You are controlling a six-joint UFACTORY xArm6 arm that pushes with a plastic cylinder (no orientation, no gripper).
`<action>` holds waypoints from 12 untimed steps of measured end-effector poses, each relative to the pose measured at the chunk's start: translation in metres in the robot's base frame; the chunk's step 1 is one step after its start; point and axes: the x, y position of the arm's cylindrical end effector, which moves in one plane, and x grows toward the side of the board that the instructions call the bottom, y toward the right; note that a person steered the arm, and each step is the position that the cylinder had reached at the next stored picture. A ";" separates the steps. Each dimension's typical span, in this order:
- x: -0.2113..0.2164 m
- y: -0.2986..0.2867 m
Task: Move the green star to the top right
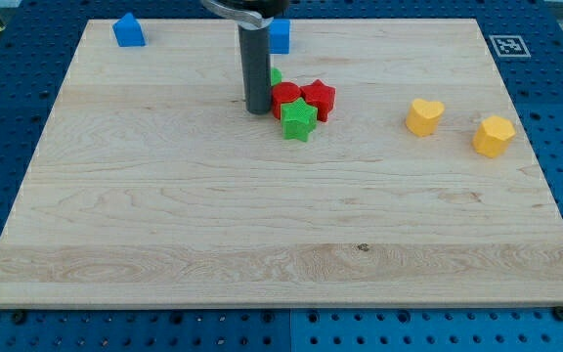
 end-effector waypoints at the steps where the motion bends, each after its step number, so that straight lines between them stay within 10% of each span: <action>1: 0.005 0.004; 12: 0.016 0.140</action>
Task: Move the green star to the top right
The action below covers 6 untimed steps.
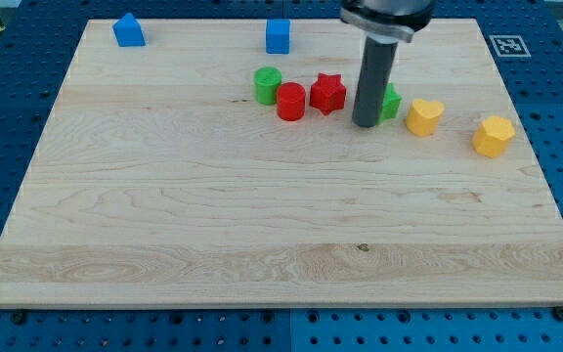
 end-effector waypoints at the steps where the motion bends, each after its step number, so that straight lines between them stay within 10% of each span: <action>1: -0.025 0.014; 6: -0.087 0.091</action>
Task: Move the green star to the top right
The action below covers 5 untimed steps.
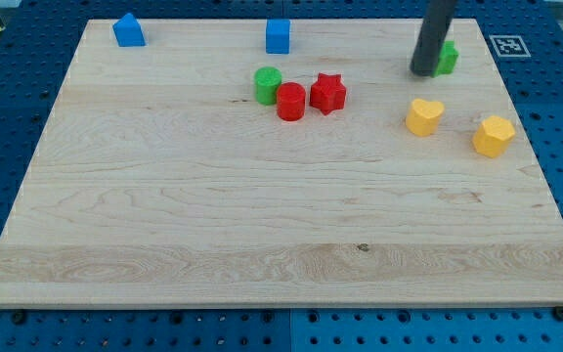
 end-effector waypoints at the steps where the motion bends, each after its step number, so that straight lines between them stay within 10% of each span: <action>1: 0.000 0.018; 5: -0.019 0.068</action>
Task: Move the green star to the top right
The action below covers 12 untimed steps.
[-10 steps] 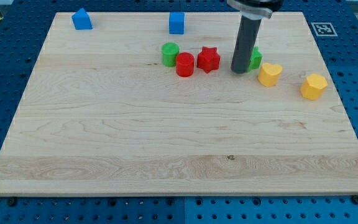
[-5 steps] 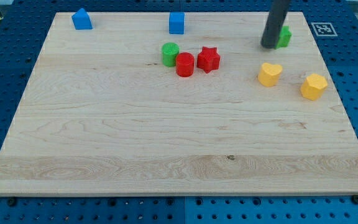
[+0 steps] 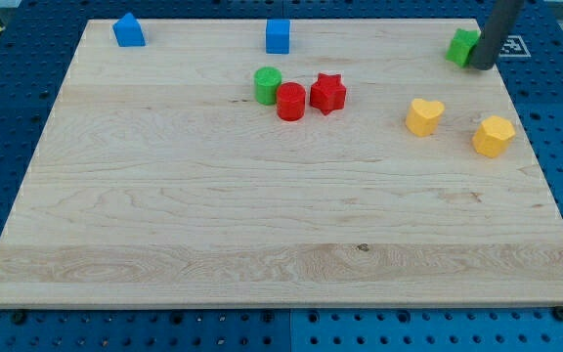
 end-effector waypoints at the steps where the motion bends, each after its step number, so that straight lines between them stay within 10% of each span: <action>1: -0.019 -0.018; 9: -0.015 0.000; 12: -0.014 -0.085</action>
